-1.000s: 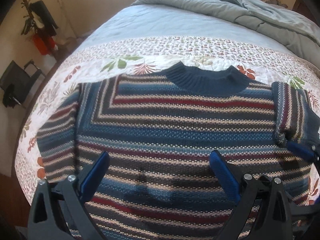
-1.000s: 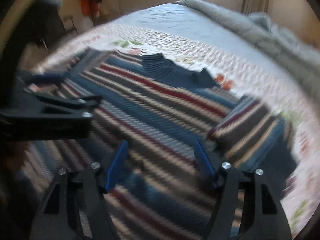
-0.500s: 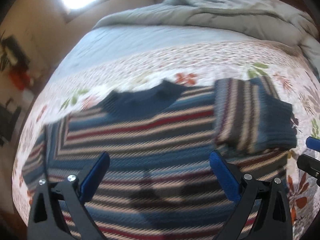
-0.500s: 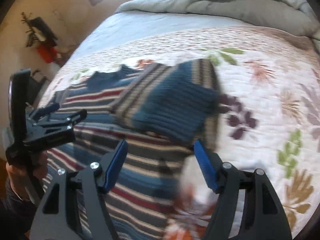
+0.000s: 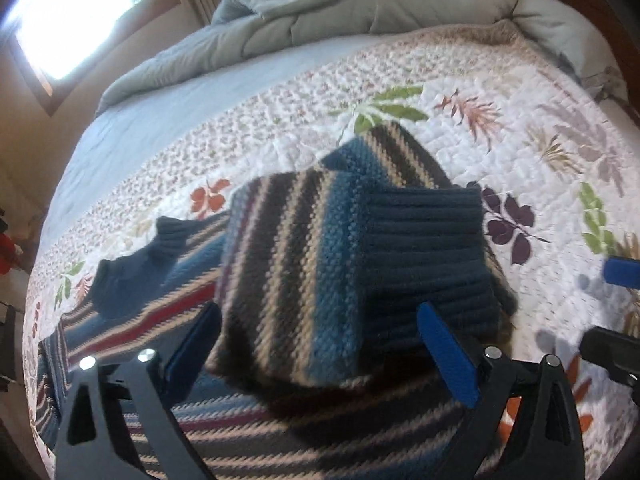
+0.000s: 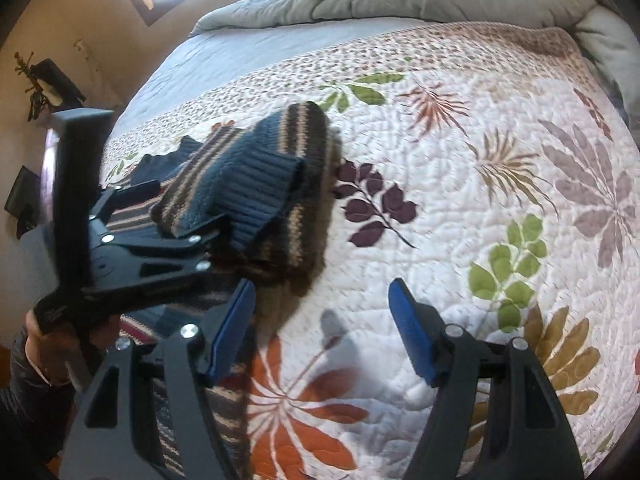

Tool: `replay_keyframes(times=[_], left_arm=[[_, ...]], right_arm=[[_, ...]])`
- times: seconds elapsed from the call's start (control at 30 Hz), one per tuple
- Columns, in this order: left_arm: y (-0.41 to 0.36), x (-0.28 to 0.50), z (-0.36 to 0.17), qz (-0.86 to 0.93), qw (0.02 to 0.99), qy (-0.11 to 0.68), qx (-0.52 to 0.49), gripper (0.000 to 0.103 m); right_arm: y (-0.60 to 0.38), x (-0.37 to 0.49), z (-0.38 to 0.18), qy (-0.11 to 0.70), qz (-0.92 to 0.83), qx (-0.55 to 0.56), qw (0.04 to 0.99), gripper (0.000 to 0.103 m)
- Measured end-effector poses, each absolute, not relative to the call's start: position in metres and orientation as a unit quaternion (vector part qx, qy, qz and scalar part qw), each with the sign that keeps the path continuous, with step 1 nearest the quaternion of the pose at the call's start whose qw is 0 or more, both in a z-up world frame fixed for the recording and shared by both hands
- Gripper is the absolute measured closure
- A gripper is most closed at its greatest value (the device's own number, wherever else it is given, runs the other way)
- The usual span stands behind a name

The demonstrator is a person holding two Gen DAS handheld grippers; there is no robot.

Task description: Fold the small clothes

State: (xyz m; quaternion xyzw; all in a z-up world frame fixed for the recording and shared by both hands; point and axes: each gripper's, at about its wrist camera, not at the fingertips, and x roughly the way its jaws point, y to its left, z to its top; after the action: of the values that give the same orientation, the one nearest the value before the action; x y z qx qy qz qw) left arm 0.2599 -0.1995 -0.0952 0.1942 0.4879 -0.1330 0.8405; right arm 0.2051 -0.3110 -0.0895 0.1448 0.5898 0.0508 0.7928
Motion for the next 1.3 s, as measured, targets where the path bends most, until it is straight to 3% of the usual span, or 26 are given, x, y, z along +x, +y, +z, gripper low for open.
replay_keyframes(times=[0.07, 0.17, 0.2, 0.23, 0.33, 0.83, 1.3], left_arm=[[-0.206, 0.262, -0.100, -0.133, 0.839, 0.488, 0.200, 0.018], [-0.214, 0.258, -0.103, -0.143, 0.834, 0.491, 0.207, 0.048], [-0.217, 0.257, -0.104, -0.142, 0.832, 0.493, 0.211, 0.065], [-0.218, 0.258, -0.105, -0.136, 0.830, 0.497, 0.213, 0.075], [-0.210, 0.264, -0.105, -0.129, 0.830, 0.506, 0.194, 0.090], [-0.066, 0.264, -0.039, -0.054, 0.875, 0.481, 0.017, 0.094], [0.085, 0.251, -0.056, 0.034, 0.874, 0.483, -0.047, 0.094]], right_arm=[[-0.314, 0.203, -0.091, 0.591, 0.048, 0.144, 0.792, 0.034], [-0.317, 0.201, -0.094, 0.592, 0.043, 0.144, 0.792, 0.032], [-0.318, 0.201, -0.095, 0.593, 0.041, 0.145, 0.791, 0.032], [-0.318, 0.201, -0.096, 0.592, 0.040, 0.146, 0.791, 0.032], [-0.317, 0.201, -0.095, 0.591, 0.041, 0.147, 0.792, 0.032], [-0.284, 0.210, -0.085, 0.582, 0.068, 0.133, 0.799, 0.030], [-0.189, 0.240, -0.083, 0.585, 0.137, 0.105, 0.792, 0.030]])
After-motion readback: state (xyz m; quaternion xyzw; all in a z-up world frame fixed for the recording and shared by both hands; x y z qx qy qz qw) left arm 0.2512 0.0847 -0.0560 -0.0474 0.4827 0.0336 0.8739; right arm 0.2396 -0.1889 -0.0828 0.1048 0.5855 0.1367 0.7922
